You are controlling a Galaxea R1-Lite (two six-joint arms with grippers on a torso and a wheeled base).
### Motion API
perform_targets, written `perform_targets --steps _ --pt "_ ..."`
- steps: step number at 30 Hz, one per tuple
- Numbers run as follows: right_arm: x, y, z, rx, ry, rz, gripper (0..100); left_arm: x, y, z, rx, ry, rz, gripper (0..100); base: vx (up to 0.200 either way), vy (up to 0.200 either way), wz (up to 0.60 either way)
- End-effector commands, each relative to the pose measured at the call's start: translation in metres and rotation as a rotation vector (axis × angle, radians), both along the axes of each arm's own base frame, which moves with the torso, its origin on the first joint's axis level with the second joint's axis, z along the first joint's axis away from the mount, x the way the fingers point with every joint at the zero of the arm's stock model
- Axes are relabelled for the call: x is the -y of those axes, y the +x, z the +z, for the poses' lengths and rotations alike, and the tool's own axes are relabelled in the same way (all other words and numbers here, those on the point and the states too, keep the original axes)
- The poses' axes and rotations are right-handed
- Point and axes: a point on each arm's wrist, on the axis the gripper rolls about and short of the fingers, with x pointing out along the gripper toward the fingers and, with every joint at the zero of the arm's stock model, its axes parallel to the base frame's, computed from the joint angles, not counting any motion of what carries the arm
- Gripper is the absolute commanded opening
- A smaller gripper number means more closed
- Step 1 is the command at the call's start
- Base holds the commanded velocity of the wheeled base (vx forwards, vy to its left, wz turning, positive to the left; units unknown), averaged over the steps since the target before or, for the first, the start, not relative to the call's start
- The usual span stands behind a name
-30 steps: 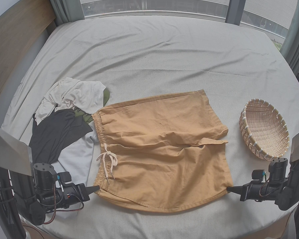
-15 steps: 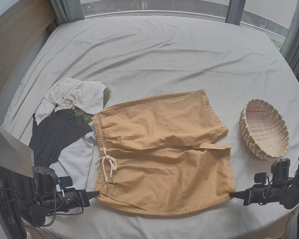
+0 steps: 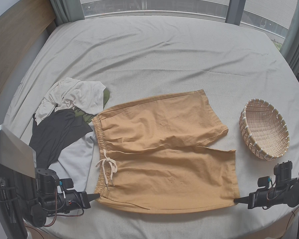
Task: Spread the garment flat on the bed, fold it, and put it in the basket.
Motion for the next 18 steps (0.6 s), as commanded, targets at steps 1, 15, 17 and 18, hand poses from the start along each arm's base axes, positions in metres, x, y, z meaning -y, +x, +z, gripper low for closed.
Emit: perform_targets --steps 1,15,17,18 --pt "0.0036 -0.0007 0.0041 0.045 0.002 -0.017 0 0.0010 -0.0046 -0.0026 -0.025 0.006 -0.006 0 0.000 0.000 0.00" --pt "-0.0037 -0.0021 0.0017 0.020 0.018 0.030 0 0.0013 -0.0046 -0.0035 -0.028 0.010 -0.003 0 0.000 0.000 0.00" --pt "-0.0037 -0.0023 0.0015 0.016 0.019 0.029 0 0.0013 -0.0045 -0.0029 -0.025 0.010 -0.003 0 0.000 0.000 0.00" --pt "-0.0037 -0.0027 0.0012 0.013 0.018 0.030 0 0.0013 -0.0045 -0.0026 -0.023 0.009 -0.003 0 0.000 0.000 0.00"
